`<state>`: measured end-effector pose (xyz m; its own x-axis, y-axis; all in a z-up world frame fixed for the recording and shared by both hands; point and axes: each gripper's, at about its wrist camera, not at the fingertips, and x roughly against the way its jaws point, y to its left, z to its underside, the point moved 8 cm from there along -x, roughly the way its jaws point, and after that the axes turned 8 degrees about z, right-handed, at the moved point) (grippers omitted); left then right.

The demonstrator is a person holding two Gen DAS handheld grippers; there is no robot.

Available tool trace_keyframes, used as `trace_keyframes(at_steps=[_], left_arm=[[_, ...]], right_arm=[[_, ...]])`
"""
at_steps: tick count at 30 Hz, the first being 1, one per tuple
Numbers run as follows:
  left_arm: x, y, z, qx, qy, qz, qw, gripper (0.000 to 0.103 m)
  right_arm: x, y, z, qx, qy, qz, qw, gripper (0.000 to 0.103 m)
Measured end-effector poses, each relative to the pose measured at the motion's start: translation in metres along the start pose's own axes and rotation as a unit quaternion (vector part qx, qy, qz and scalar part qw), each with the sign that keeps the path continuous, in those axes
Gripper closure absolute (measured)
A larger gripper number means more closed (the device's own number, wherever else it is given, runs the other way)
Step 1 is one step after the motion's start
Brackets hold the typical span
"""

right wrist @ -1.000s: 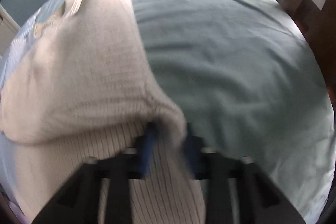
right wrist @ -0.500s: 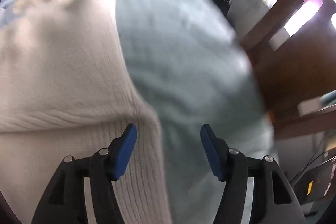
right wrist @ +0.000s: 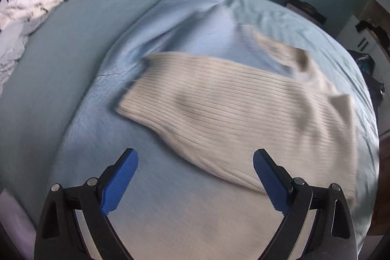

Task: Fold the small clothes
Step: 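Carry the held cream sleeve across the sweater body toward the blue side, then lay the cream sleeve flat across the chest and open the right gripper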

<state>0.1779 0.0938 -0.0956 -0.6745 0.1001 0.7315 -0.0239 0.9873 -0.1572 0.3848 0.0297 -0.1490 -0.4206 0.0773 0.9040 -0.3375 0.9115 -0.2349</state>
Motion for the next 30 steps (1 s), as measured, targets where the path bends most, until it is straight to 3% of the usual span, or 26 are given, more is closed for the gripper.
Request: trace_keyframes(at_steps=[7,9,10,11,12,18,23,26,28,29,30], left_arm=[[-0.008,0.027,0.001,0.042,0.024,0.004,0.9988,0.000],[-0.008,0.032,0.001,0.060,0.028,0.016,0.9977,0.000],[-0.009,0.032,0.001,0.065,0.028,0.019,0.9973,0.000],[-0.009,0.033,0.001,0.069,0.029,0.021,0.9970,0.000],[-0.010,0.035,0.000,0.072,0.030,0.022,0.9967,0.000],[-0.004,0.032,0.000,0.068,0.024,0.020,0.9972,0.000],[0.002,0.030,-0.003,0.068,0.011,0.020,0.9974,0.000],[0.002,0.031,-0.004,0.063,0.009,0.016,0.9978,0.000],[-0.001,0.029,-0.002,0.058,0.014,0.014,0.9981,0.000],[-0.002,0.028,-0.001,0.056,0.016,0.013,0.9982,0.000],[-0.004,0.028,-0.001,0.053,0.019,0.012,0.9984,0.000]], right_arm=[[-0.032,0.021,-0.001,-0.016,0.043,-0.006,0.999,0.013],[-0.046,0.016,0.004,-0.018,0.065,0.010,0.998,0.041],[-0.045,0.013,0.002,-0.023,0.056,0.014,0.998,0.049],[-0.042,0.006,-0.001,-0.026,0.045,0.028,0.998,0.083],[-0.041,-0.002,-0.002,-0.031,0.044,0.039,0.998,0.092],[0.018,-0.046,-0.010,-0.105,-0.034,0.031,0.993,0.095],[0.071,-0.033,-0.010,-0.097,-0.080,-0.017,0.992,0.095],[0.056,-0.016,0.005,-0.092,-0.025,-0.052,0.994,0.092],[0.028,-0.009,0.015,-0.091,0.024,-0.081,0.992,0.079],[0.014,-0.004,0.026,-0.105,0.051,-0.118,0.986,0.065],[0.007,-0.008,0.029,-0.126,0.062,-0.143,0.980,0.063]])
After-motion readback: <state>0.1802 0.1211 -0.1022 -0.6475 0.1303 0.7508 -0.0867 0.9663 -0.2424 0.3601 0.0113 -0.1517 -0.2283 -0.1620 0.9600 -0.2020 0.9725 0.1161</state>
